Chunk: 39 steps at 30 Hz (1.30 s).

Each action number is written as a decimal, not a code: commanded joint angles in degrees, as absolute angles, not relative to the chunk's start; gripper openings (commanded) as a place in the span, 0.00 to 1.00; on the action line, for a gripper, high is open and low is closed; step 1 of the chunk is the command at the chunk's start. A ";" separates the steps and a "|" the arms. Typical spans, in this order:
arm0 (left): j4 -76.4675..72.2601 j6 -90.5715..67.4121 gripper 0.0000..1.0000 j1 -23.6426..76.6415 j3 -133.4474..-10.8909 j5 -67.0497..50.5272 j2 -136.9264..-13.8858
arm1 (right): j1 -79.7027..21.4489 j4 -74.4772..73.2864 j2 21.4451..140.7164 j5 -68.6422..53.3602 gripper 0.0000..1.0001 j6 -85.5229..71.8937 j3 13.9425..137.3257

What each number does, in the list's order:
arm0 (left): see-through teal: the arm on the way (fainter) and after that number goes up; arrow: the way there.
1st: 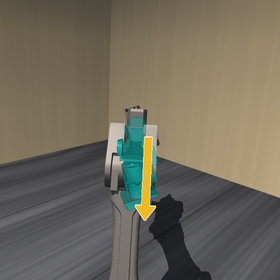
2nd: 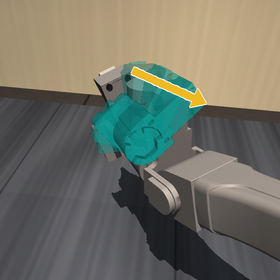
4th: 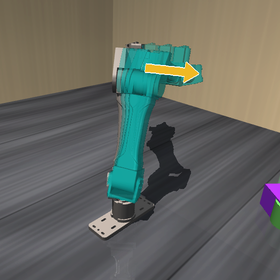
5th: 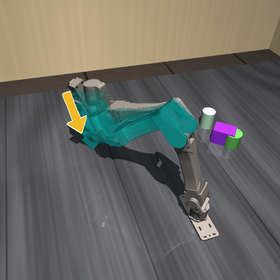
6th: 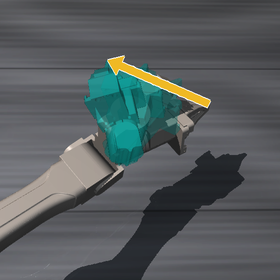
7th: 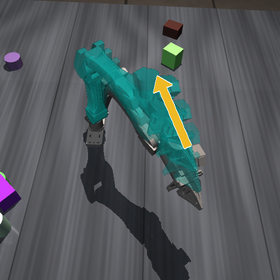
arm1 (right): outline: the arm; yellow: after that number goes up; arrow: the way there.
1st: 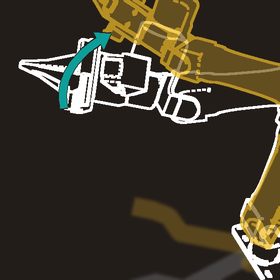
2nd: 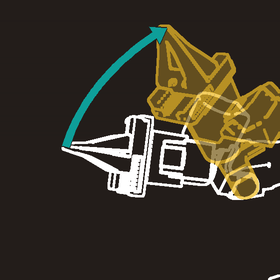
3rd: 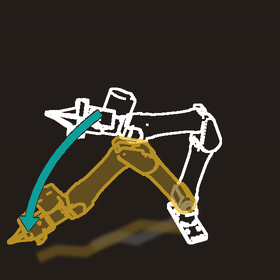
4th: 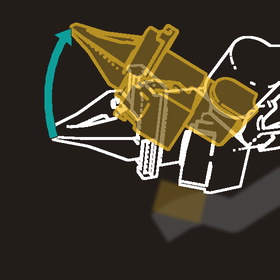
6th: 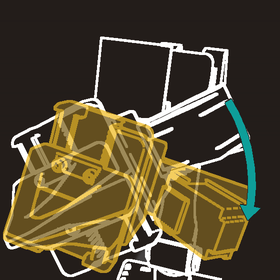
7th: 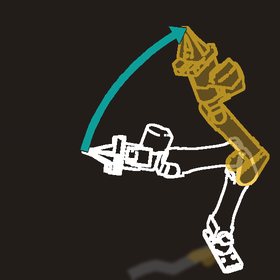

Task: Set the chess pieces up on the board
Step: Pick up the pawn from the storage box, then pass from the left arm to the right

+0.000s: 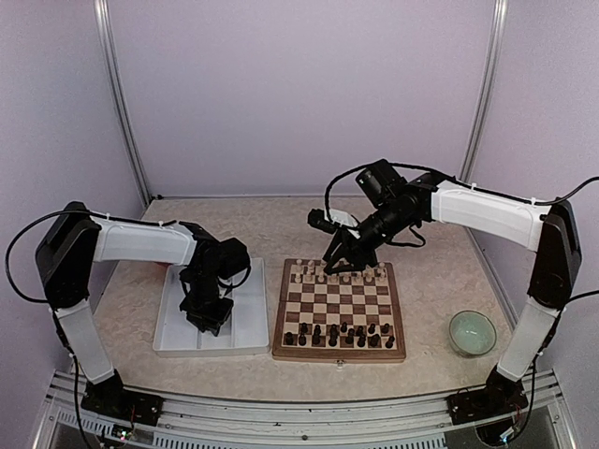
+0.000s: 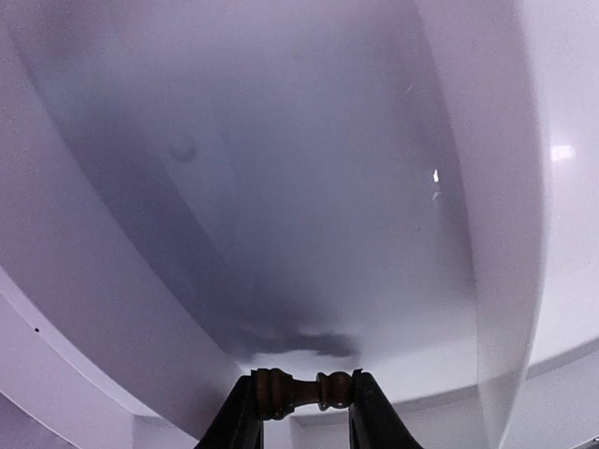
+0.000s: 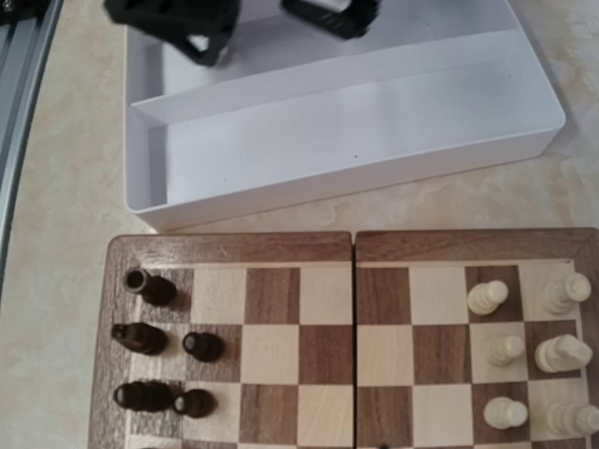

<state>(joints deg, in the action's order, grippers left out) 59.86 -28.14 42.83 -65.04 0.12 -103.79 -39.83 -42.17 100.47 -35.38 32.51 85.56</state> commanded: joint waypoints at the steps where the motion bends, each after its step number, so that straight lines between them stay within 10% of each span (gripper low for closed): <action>1: 60.11 -27.18 0.25 41.37 -67.79 3.78 -103.86 | -39.59 -42.92 101.40 -35.87 0.35 32.56 86.65; 21: 53.42 -28.06 0.24 37.88 -66.57 -7.01 -90.64 | -39.63 -43.90 99.67 -37.91 0.36 33.21 87.76; 39: 2.50 -46.50 0.28 38.92 -52.27 -36.50 -76.08 | -50.25 -33.95 102.99 -27.01 0.41 33.76 92.83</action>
<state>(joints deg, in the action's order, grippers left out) 17.43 -39.79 37.71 -54.85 -29.36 -77.80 -48.49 -37.50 101.49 -32.32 34.81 91.77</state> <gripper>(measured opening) 0.280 0.403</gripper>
